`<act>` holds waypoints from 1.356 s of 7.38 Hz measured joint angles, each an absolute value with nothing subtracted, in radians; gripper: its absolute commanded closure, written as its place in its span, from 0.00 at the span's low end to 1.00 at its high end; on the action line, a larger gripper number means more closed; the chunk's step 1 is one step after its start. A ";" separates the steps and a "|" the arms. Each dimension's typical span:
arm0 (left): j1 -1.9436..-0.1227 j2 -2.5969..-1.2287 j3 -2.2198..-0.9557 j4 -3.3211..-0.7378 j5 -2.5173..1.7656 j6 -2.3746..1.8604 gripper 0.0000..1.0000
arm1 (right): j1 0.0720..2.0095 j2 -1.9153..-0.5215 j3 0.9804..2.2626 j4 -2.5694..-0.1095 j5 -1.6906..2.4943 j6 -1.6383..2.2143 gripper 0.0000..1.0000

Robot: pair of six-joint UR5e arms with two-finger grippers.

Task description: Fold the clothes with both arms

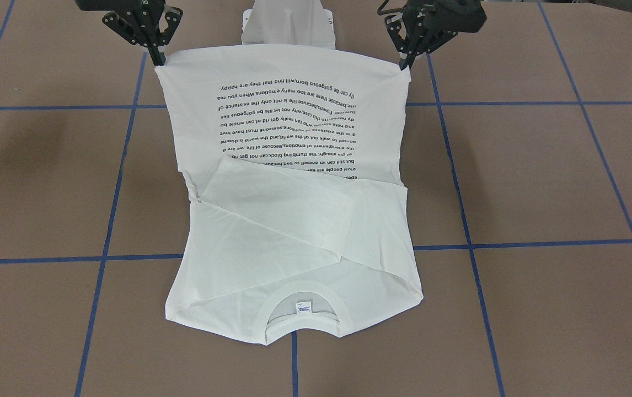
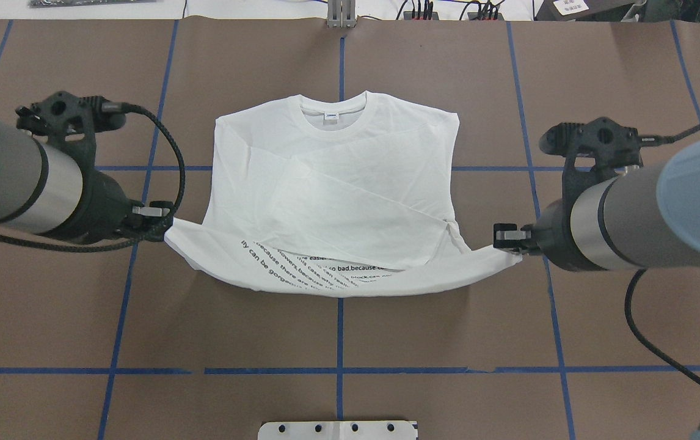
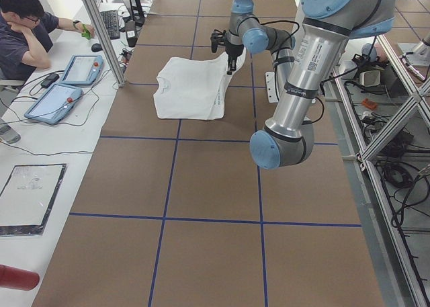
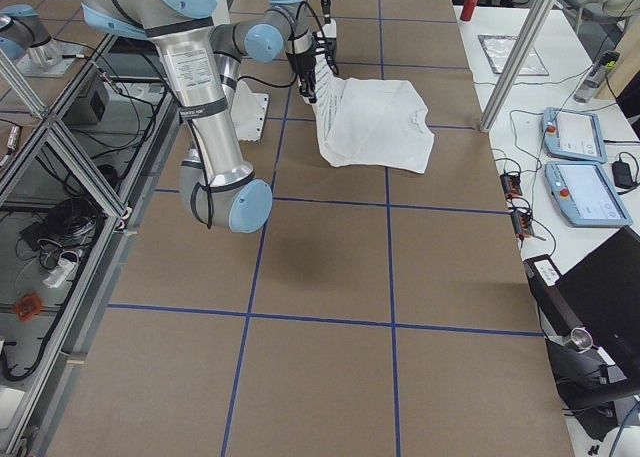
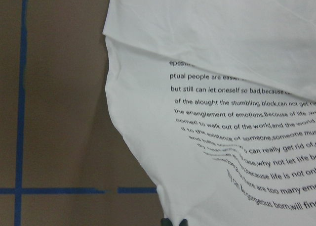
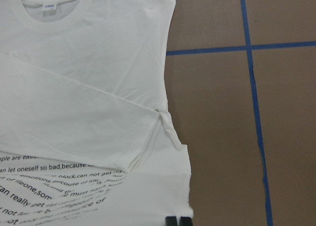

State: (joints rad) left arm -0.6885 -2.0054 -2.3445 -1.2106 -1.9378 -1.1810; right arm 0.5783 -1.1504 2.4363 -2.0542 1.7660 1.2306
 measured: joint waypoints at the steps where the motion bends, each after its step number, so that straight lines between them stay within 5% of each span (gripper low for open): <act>1: -0.733 -2.033 -2.301 -1.210 -1.936 -1.158 1.00 | 0.635 -1.110 2.386 -2.058 1.779 1.190 1.00; 5: -0.782 -2.146 -2.025 -1.276 -1.856 -1.088 1.00 | 0.760 -0.978 2.119 -2.019 1.781 1.056 1.00; 10: -0.799 -2.212 -1.556 -1.699 -1.810 -1.028 1.00 | 0.780 -0.911 1.654 -1.634 1.761 1.026 1.00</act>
